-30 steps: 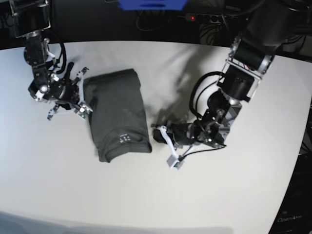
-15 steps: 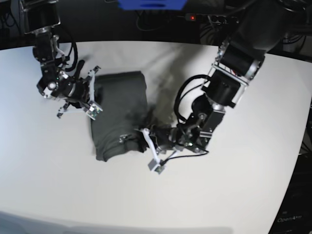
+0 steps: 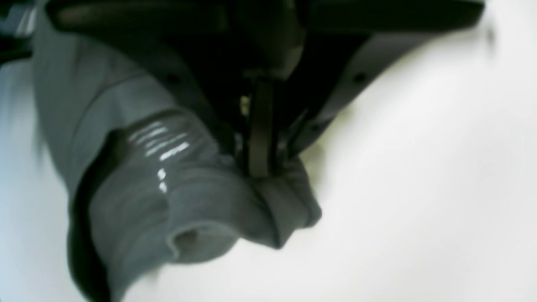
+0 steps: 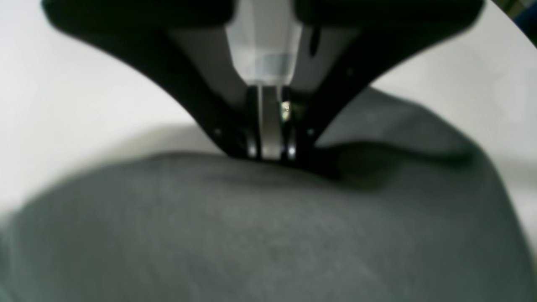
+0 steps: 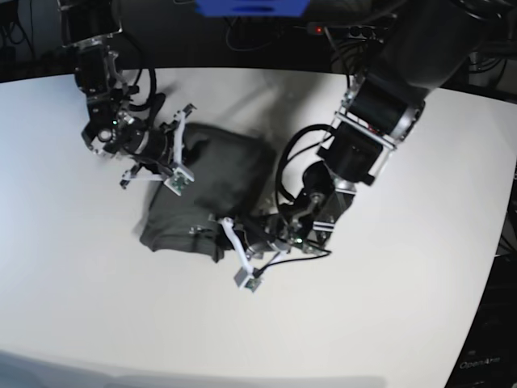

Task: Fold the T-shirt properly
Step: 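Push the bundle's side with the left gripper to straighten it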

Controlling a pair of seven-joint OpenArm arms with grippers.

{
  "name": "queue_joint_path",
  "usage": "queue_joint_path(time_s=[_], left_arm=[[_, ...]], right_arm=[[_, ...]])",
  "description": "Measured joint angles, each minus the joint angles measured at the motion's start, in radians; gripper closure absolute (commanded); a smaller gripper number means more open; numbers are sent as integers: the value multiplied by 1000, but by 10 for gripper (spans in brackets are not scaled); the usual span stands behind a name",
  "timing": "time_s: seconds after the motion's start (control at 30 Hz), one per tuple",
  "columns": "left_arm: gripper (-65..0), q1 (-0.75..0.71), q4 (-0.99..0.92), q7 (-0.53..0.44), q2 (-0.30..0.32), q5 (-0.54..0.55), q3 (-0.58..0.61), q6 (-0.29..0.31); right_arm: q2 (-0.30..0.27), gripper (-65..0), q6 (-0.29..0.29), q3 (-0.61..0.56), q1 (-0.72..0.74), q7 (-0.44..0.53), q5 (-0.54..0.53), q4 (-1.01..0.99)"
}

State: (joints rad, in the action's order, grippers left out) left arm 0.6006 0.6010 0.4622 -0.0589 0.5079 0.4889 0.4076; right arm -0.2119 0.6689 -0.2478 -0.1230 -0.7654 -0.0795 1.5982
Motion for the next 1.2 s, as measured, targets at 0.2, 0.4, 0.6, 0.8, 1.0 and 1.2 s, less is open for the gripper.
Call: queue_joint_path(time_s=[0.2, 0.4, 0.6, 0.8, 1.0, 1.2], left_arm=[[-17, -1, 3, 1, -5, 1, 0, 0], [-17, 6, 4, 2, -1, 5, 0, 1], [-17, 9, 4, 5, 23, 5, 0, 4], [-17, 9, 4, 5, 40, 6, -1, 5], [-17, 0, 84, 21, 85, 83, -1, 4], [-17, -8, 220, 116, 166, 190, -2, -8]], right_arm=[[16, -1, 0, -3, -5, 6, -3, 0], [13, -1, 0, -2, -8, 10, -10, 0], [-19, -1, 3, -5, -8, 21, -36, -2], [-32, -1, 4, -5, -11, 33, -47, -6], [-46, -1, 4, -7, -13, 39, -47, -6], [-64, -1, 12, -3, -12, 48, -3, -6]])
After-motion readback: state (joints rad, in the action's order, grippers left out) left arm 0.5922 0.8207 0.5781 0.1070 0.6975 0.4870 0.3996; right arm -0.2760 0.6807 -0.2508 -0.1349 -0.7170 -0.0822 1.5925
